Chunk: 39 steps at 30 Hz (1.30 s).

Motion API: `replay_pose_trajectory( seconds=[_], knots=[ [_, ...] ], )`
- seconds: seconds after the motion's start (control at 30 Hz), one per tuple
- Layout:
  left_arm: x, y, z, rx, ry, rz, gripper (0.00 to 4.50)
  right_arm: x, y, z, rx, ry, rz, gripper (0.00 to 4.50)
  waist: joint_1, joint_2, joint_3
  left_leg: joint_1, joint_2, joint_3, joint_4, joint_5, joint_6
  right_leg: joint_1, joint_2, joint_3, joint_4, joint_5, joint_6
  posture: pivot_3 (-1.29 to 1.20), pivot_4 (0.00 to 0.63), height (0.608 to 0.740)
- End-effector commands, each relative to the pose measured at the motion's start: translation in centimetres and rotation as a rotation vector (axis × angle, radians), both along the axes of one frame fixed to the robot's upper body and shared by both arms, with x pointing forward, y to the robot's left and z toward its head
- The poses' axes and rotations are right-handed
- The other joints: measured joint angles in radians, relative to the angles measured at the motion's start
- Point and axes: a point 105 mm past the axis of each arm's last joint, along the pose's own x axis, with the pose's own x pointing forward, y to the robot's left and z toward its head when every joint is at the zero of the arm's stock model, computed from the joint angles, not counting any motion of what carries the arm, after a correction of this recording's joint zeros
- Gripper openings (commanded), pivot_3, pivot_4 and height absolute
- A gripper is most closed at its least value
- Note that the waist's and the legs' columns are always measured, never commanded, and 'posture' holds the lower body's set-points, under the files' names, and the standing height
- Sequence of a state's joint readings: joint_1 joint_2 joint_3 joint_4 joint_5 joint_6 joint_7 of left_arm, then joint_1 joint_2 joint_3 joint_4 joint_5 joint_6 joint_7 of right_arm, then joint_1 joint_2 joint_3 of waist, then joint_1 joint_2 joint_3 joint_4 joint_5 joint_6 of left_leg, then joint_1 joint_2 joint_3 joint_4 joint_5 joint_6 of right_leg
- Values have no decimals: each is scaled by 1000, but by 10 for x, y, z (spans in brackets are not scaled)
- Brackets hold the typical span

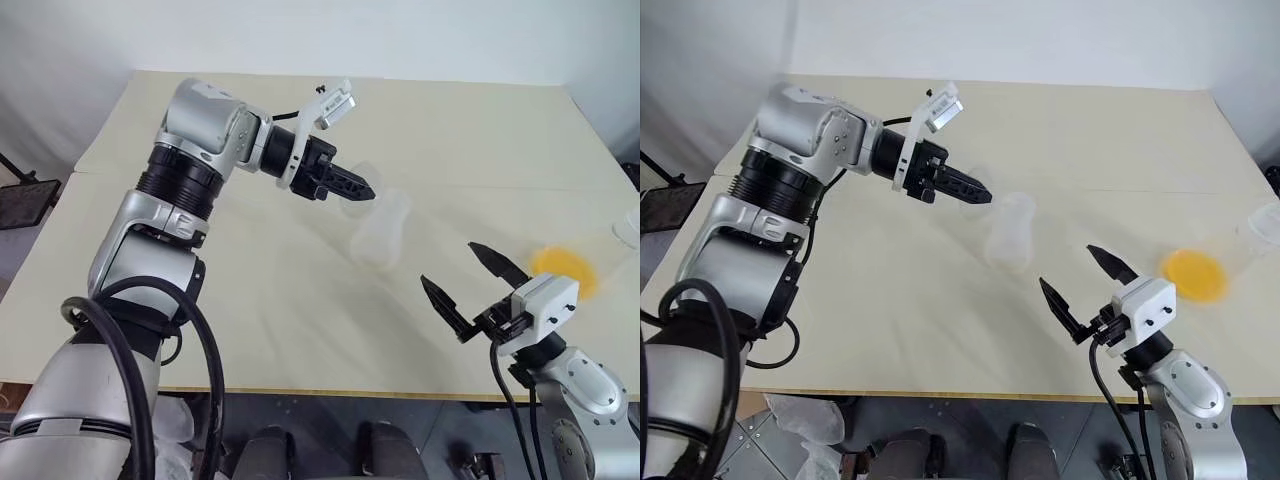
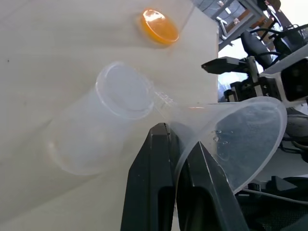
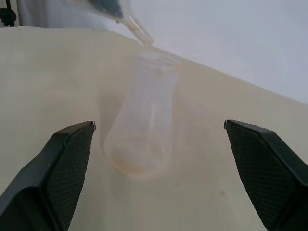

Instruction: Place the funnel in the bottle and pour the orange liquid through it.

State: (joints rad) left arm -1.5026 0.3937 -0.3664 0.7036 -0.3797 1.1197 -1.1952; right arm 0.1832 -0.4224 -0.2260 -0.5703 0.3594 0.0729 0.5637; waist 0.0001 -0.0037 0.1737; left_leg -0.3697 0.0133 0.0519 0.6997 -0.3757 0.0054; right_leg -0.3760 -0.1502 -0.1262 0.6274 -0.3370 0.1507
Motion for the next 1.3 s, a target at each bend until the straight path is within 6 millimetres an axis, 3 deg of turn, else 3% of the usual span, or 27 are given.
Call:
replay_pose_trajectory(
  seconds=[0.03,0.37,0.47,0.87,1.3],
  knots=[
    [1,-10,12,25,-78,-26,17,-6,5,13,1,-63,3,4500,1,0,0,0,0,0,0,0,0,0,0,0,0,0,0,0,150,740],
    [5,-23,15,29,-101,-37,17,-10,7,12,15,-64,-14,4500,1,0,0,0,0,0,0,0,0,0,0,0,0,0,0,0,150,740],
    [7,-27,18,19,-126,-41,662,-9,7,12,16,-68,-18,4500,0,0,0,0,0,0,0,0,0,0,0,0,0,0,0,0,150,740],
    [16,-34,18,-32,-224,-28,4453,-7,9,12,24,-80,-27,4500,0,0,0,0,0,0,0,0,0,0,0,0,0,0,0,0,150,740],
    [35,-24,9,-94,-312,46,4453,-4,14,12,30,-83,-12,4500,0,0,0,0,0,0,0,0,0,0,0,0,0,0,0,0,150,740]
  ],
)
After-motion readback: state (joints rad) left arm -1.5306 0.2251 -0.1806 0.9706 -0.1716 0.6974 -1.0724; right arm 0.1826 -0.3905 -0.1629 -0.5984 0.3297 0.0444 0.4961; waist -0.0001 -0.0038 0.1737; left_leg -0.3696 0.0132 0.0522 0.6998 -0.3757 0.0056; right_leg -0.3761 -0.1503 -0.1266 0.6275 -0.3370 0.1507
